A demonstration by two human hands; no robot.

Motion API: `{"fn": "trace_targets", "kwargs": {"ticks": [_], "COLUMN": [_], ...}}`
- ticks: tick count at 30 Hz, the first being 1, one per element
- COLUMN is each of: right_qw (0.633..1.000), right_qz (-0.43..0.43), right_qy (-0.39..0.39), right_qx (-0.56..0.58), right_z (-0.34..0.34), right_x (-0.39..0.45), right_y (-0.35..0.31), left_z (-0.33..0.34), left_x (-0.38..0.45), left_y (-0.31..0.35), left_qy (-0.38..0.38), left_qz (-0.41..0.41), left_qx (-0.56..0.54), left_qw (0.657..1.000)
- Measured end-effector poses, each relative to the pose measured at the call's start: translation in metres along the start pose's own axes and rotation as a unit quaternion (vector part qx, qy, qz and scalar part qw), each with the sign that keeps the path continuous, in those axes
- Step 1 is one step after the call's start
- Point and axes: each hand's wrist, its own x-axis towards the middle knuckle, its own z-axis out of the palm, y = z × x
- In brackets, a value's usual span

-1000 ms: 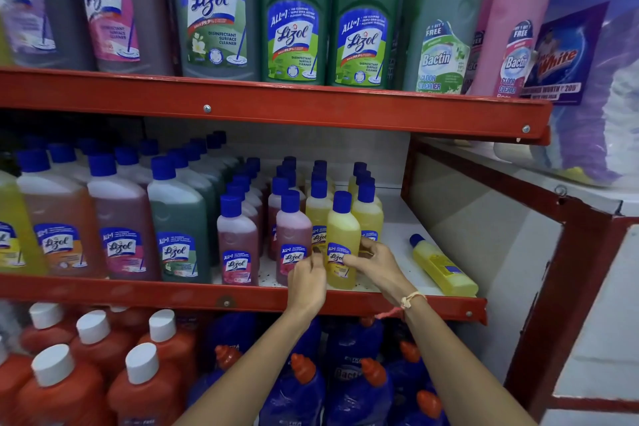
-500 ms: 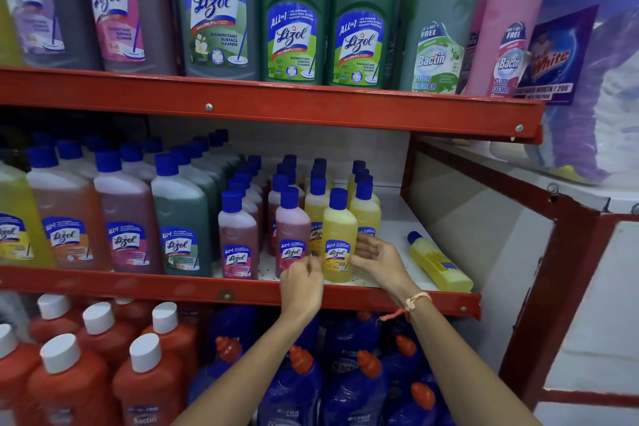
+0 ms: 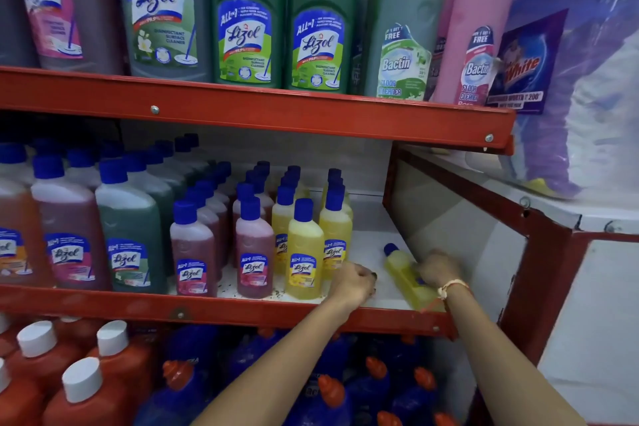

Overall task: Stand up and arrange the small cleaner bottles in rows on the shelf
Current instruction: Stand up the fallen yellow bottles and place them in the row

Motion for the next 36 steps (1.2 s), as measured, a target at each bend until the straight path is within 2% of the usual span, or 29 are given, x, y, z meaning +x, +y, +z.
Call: {"fn": "trace_targets", "kwargs": {"ticks": [3,6,8,10,13,16,19,26,32,36], "right_qw": [0.997,0.981,0.965,0.946,0.902,0.866,0.855,0.843,0.847,0.861], "right_qz": [-0.004,0.024,0.056,0.063,0.022,-0.038,-0.086,-0.14,-0.156,-0.147], "right_qy": [-0.071,-0.106,-0.152,-0.177,-0.165,-0.14,-0.114,-0.097,-0.064,-0.005], "right_qx": [0.028,0.159,0.208,0.264,0.398,0.479,0.499,0.51,0.504,0.487], "right_z": [-0.004,0.0,-0.003,-0.004,-0.001,0.004,0.012,0.035,0.048,0.055], "right_x": [0.011,0.022,0.022,0.019,0.012,-0.001,-0.014,-0.033,-0.038,-0.043], "right_y": [0.007,0.012,0.015,0.019,0.021,0.011,-0.003,-0.021,-0.016,-0.023], "left_z": [0.024,0.039,0.04,0.036,0.027,0.014,-0.002,-0.025,-0.022,-0.021], "left_x": [0.019,0.034,0.037,0.033,0.023,0.012,0.0,-0.027,-0.039,-0.043], "left_y": [0.002,-0.001,-0.001,0.002,0.003,0.007,0.008,0.0,-0.003,-0.007], "left_qy": [-0.026,-0.021,-0.012,-0.014,-0.011,0.046,0.105,0.201,0.201,0.196], "left_qz": [-0.044,-0.08,-0.093,-0.087,-0.044,0.024,0.077,0.139,0.158,0.157], "left_qx": [-0.03,-0.055,-0.08,-0.1,-0.149,-0.117,-0.067,0.015,0.051,0.045], "left_qw": [0.998,0.995,0.992,0.991,0.988,0.992,0.989,0.97,0.965,0.967]}}
